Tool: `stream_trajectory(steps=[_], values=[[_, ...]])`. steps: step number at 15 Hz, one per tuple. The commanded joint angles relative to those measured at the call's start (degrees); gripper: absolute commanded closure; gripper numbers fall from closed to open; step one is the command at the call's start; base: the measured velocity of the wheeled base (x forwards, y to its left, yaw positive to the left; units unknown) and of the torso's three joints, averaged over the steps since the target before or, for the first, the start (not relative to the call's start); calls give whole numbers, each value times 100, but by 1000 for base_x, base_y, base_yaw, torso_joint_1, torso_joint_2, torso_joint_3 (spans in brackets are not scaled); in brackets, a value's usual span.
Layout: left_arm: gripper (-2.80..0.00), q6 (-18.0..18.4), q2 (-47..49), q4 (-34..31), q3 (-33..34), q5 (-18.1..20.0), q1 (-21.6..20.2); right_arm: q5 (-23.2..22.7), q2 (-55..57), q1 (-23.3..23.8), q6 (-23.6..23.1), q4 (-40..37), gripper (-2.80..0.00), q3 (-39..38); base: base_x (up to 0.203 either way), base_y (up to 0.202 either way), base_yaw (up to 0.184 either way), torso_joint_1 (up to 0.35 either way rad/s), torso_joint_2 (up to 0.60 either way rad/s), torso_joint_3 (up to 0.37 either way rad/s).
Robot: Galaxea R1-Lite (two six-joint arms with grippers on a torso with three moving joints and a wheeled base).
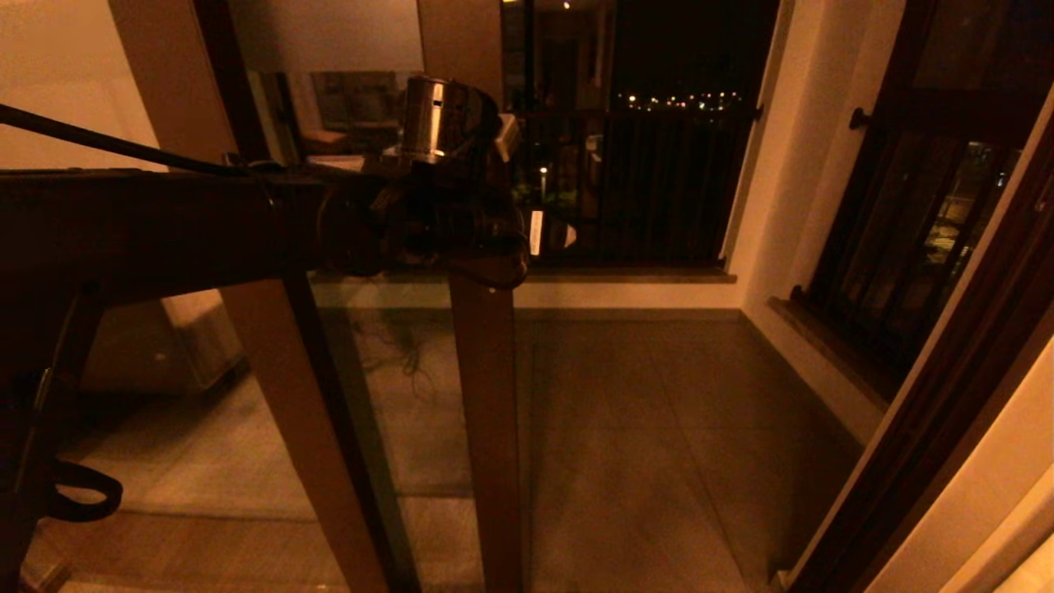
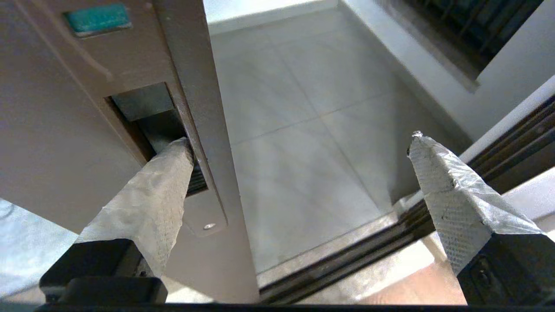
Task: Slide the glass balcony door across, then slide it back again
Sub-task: Close the slid door
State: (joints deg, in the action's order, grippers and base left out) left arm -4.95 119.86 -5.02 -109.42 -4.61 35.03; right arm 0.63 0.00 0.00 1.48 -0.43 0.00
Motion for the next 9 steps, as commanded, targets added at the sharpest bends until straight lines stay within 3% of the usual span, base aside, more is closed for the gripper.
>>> stream_trajectory(steps=[1, 9], values=[[-280, 3, 69, 255, 0, -25, 52, -2, 0, 0, 2, 0, 0, 0, 0, 0, 0, 0, 0, 0], [-280, 3, 186, 283, -9, -40, 239, -2, 0, 0, 2, 0, 0, 0, 0, 0, 0, 0, 0, 0]])
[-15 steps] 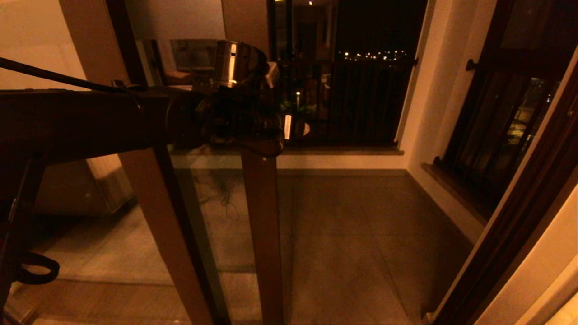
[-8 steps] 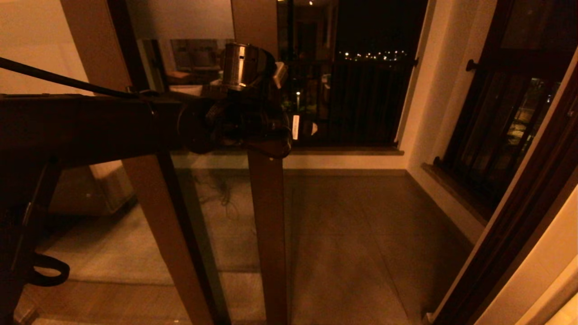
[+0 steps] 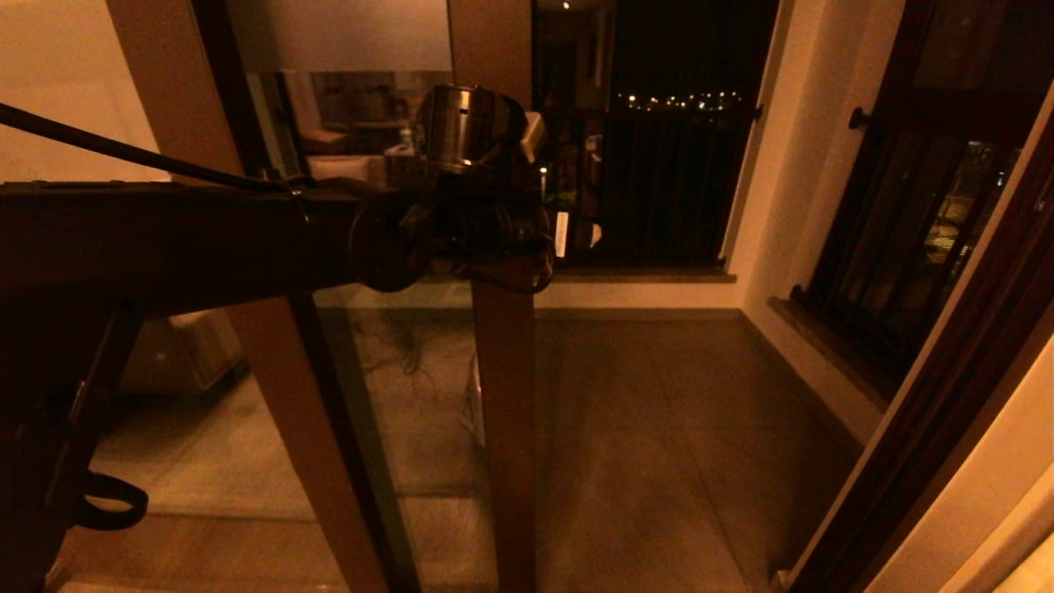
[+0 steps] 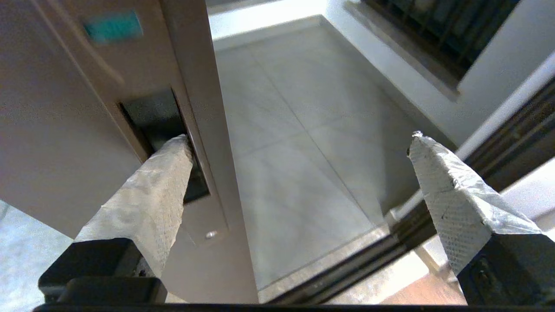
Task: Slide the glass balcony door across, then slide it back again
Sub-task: Close the slid door
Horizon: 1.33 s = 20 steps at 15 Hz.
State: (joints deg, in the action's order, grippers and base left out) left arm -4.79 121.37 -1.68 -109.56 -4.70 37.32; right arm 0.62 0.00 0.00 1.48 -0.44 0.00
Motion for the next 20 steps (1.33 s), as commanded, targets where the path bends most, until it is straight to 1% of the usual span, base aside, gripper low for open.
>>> stream_trajectory(steps=[1, 3, 5, 17, 20], values=[[-280, -13, 63, -43, -4, -31, 31, -1, 0, 0, 1, 0, 0, 0, 0, 0, 0, 0, 0, 0], [-280, -13, 128, -3, -12, -35, 78, -1, 0, 0, 2, 0, 0, 0, 0, 0, 0, 0, 0, 0], [-280, -13, 201, 294, -4, -40, 108, -1, 0, 0, 2, 0, 0, 0, 0, 0, 0, 0, 0, 0], [-280, -13, 476, 687, -12, -40, 294, -1, 0, 0, 2, 0, 0, 0, 0, 0, 0, 0, 0, 0], [-280, -13, 484, 687, -12, -31, 343, -1, 0, 0, 2, 0, 0, 0, 0, 0, 0, 0, 0, 0]])
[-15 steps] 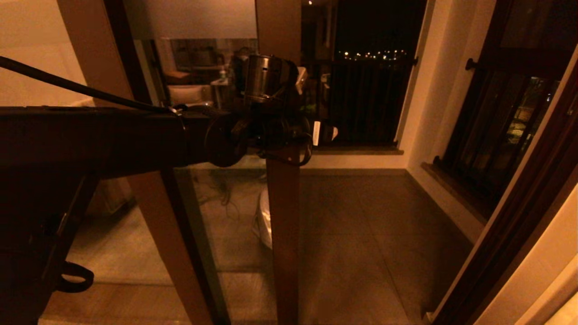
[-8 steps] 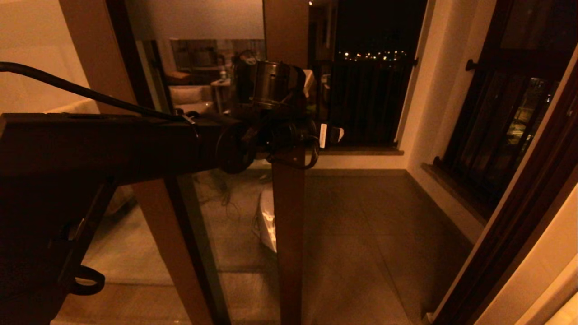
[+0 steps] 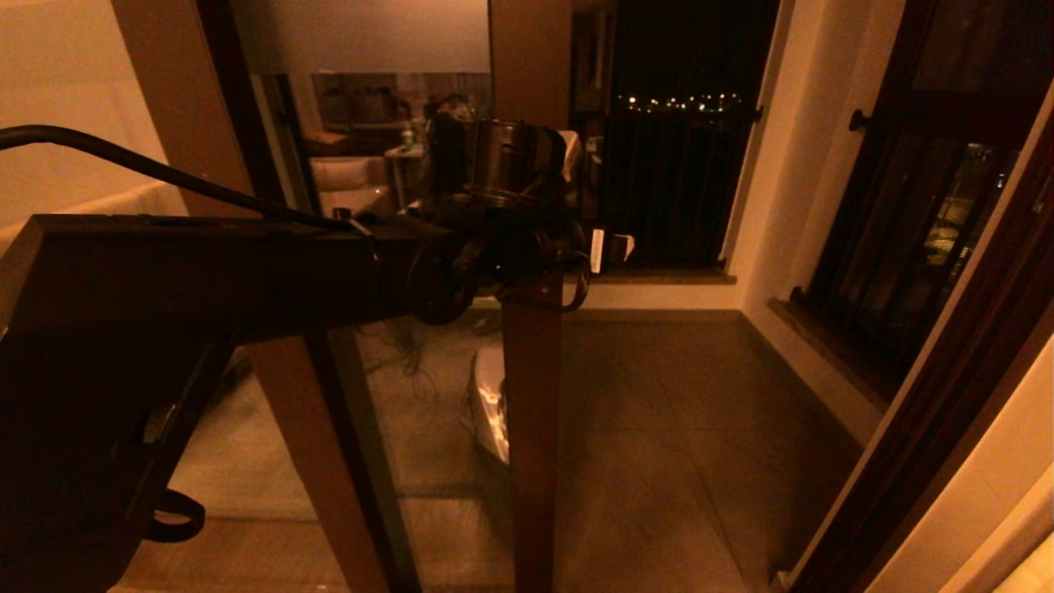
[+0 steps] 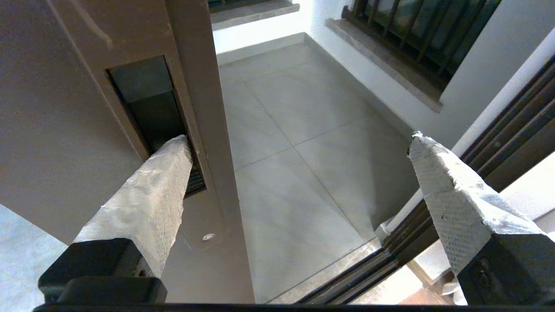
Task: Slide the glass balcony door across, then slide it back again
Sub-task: Close the slid door
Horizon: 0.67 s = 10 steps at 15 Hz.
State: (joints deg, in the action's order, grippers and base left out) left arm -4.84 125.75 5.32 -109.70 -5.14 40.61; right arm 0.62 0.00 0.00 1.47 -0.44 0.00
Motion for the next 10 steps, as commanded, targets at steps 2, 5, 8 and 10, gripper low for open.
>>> stream_trajectory(steps=[2, 5, 8, 10], values=[[-280, -8, 59, -9, 2, 13, 47, -1, 0, 0, 3, 0, 0, 0, 0, 0, 0, 0, 0, 0], [-280, -8, 117, 5, -51, 13, 105, -1, 0, 0, 3, 0, 0, 0, 0, 0, 0, 0, 0, 0], [-280, -8, 134, 5, -60, 21, 148, -1, 0, 0, 3, 0, 0, 0, 0, 0, 0, 0, 0, 0], [-280, -8, 187, 76, -60, 21, 175, -1, 0, 0, 3, 0, 0, 0, 0, 0, 0, 0, 0, 0]])
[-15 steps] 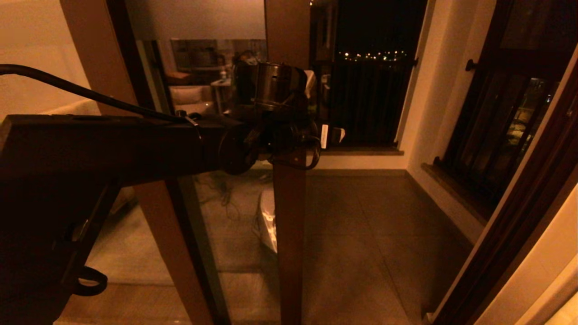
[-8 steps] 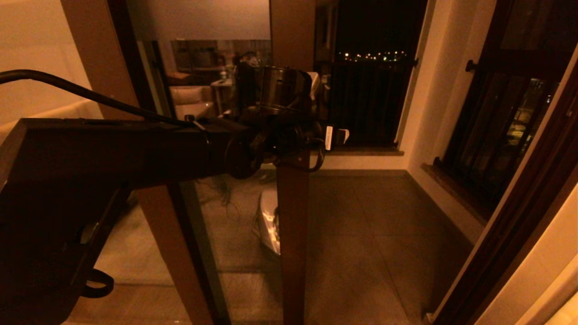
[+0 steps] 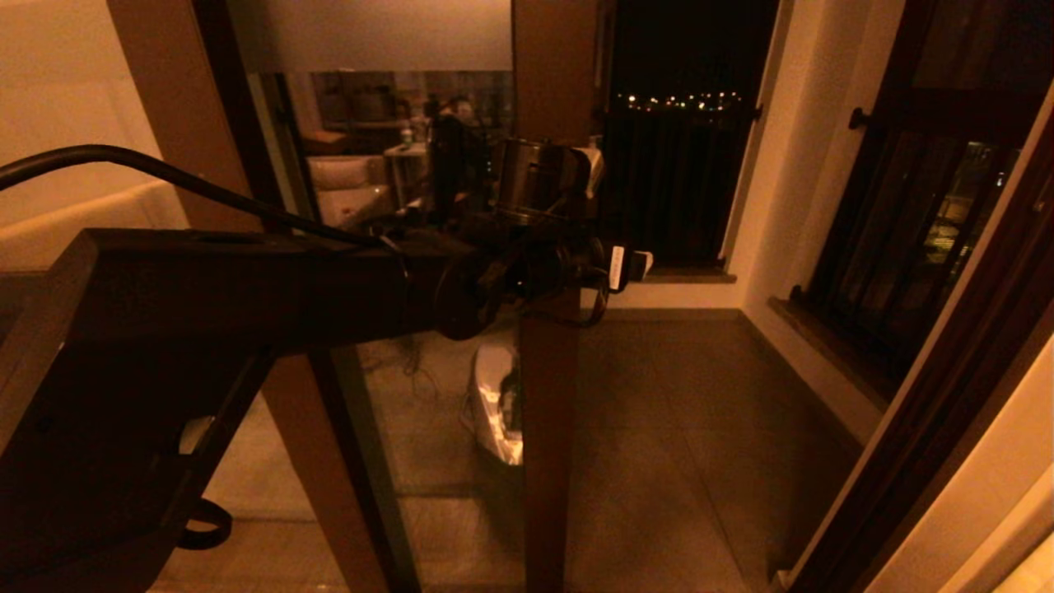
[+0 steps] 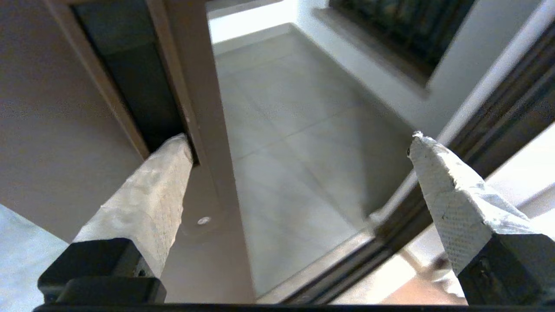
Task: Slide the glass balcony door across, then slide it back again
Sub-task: Close the slid door
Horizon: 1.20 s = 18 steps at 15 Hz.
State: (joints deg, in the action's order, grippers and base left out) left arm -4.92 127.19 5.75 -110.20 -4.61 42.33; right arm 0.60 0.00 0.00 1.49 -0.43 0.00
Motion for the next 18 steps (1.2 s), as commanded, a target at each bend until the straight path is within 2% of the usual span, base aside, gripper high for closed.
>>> stream_trajectory(steps=[1, 8, 10, 12, 15, 18], values=[[-280, 0, 70, 119, -10, -37, 39, 2, 0, 0, 1, 0, 0, 0, 0, 0, 0, 0, 0, 0], [-280, -11, -187, 95, 43, -83, 144, 2, 0, 0, 1, 0, 0, 0, 0, 0, 0, 0, 0, 0], [-280, -18, -373, 85, 83, -358, 255, 2, 0, 0, 1, 0, 0, 0, 0, 0, 0, 0, 0, 0], [-280, -26, -606, 85, 212, -431, 278, 2, 0, 0, 1, 0, 0, 0, 0, 0, 0, 0, 0, 0], [-280, -37, -1423, 83, 930, -449, 312, 2, 0, 0, 1, 0, 0, 0, 0, 0, 0, 0, 0, 0], [-280, -29, -2805, -110, 1869, -613, 319, 2, 0, 0, 1, 0, 0, 0, 0, 0, 0, 0, 0, 0]])
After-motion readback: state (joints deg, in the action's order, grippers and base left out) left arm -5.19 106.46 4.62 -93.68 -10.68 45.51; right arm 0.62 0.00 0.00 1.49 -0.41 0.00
